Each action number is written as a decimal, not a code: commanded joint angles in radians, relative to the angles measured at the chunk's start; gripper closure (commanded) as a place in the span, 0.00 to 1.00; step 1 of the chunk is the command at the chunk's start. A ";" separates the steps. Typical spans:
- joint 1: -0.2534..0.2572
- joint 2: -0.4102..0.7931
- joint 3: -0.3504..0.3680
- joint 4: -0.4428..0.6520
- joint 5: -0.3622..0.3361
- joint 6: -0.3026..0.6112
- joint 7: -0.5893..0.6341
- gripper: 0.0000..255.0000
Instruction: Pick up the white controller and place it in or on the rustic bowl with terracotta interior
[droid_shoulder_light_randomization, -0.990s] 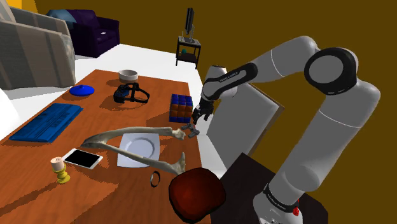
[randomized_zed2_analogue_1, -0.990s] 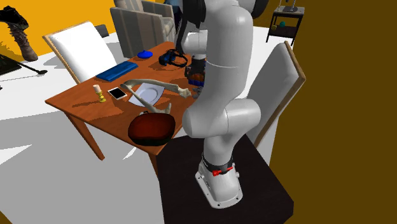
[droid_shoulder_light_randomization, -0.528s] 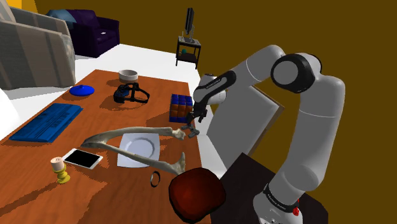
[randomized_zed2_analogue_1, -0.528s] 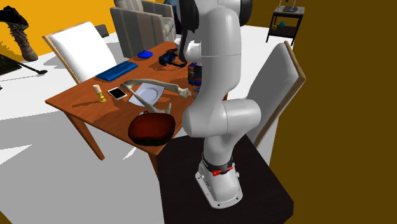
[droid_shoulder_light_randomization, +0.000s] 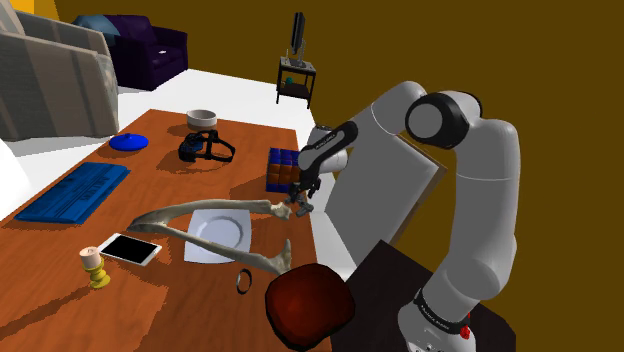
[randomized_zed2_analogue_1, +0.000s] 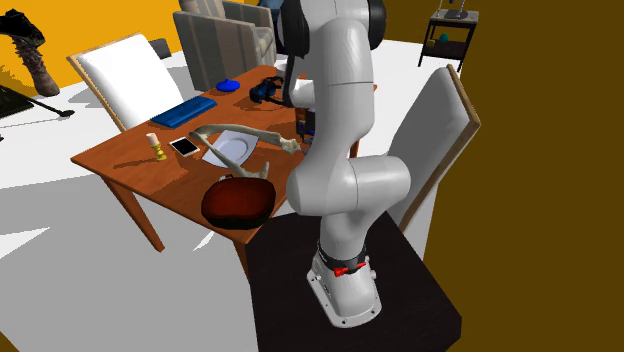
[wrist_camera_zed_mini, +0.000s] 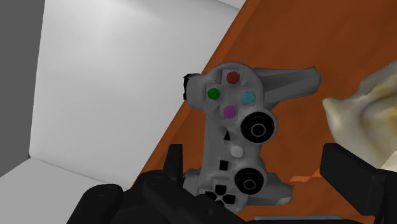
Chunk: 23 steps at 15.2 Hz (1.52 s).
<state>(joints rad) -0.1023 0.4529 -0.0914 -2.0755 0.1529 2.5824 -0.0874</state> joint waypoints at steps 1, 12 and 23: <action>-0.004 0.032 0.005 0.008 0.007 0.024 -0.006 0.00; -0.004 0.032 0.005 0.008 0.007 0.024 -0.006 1.00; 0.001 -0.012 -0.003 0.005 -0.004 -0.016 0.003 1.00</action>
<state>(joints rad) -0.1011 0.4491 -0.0928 -2.0712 0.1510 2.5747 -0.0853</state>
